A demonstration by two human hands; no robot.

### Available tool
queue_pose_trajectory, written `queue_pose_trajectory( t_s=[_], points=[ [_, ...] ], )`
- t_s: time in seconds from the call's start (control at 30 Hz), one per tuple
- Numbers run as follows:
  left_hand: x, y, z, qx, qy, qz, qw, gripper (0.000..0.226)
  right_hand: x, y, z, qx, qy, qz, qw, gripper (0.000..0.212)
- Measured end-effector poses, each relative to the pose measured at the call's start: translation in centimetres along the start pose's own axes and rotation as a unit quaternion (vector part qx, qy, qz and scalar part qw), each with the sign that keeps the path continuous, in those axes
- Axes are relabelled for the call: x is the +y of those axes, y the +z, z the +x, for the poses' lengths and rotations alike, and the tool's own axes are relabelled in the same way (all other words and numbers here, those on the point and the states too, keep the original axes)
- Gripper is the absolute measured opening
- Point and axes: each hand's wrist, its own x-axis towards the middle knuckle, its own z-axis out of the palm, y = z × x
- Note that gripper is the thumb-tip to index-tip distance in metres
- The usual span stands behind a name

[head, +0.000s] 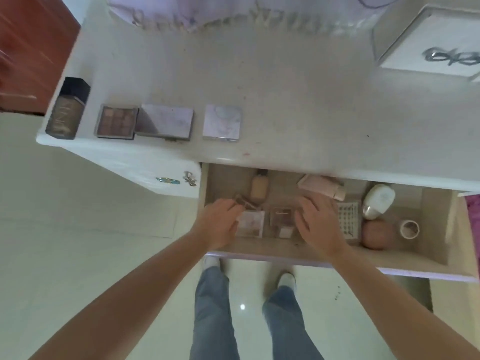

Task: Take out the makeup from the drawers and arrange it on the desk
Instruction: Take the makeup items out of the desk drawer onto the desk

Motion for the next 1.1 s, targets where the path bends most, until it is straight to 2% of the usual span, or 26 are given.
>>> queue_pose_trajectory(
  t_s=[0.07,0.13,0.2,0.33,0.43,0.63,0.7,0.77,0.87,0.97,1.1],
  points=[
    [2.3,3.3,1.2,-0.090,-0.109,-0.012,0.990,0.039,4.3,0.4,-2.0,-0.089,0.041,-0.028,0.995,0.028],
    [4.0,5.3,2.8,-0.109,-0.172,-0.003,0.979,0.045,8.3,1.1,-3.2,-0.204,0.067,-0.074,0.974,0.044],
    [4.9,6.6,4.1,-0.118,-0.207,0.017,0.971,0.050,11.5,1.6,-3.6,-0.260,0.065,-0.086,0.959,0.057],
    [6.0,7.6,5.6,-0.114,-0.253,0.090,0.956,0.048,13.9,2.5,-2.3,-0.296,0.022,-0.104,0.949,0.065],
    [6.3,7.3,6.2,-0.114,-0.258,0.131,0.950,0.043,14.3,3.3,-1.7,-0.285,0.026,-0.113,0.951,0.070],
    [6.8,6.9,5.5,-0.132,-0.247,0.063,0.958,0.051,14.6,4.3,-0.8,-0.271,0.060,-0.116,0.954,0.085],
    [7.2,6.5,5.1,-0.114,-0.258,0.025,0.959,0.050,14.8,4.0,-0.2,-0.270,0.058,-0.134,0.952,0.076],
    [7.7,5.9,4.9,-0.093,-0.262,-0.005,0.961,0.042,14.7,3.4,0.4,-0.272,0.048,-0.143,0.950,0.059],
    [8.8,4.5,4.7,-0.023,-0.276,-0.081,0.958,0.028,14.4,1.6,0.1,-0.309,-0.006,-0.107,0.945,0.034],
    [9.7,1.8,4.4,0.092,-0.304,-0.233,0.919,0.025,13.9,-2.3,-0.9,-0.323,-0.050,-0.031,0.945,0.037],
    [10.0,-3.3,5.7,0.238,-0.285,-0.342,0.863,0.026,12.0,-9.5,1.6,-0.262,-0.078,0.023,0.962,0.042]
  ],
)
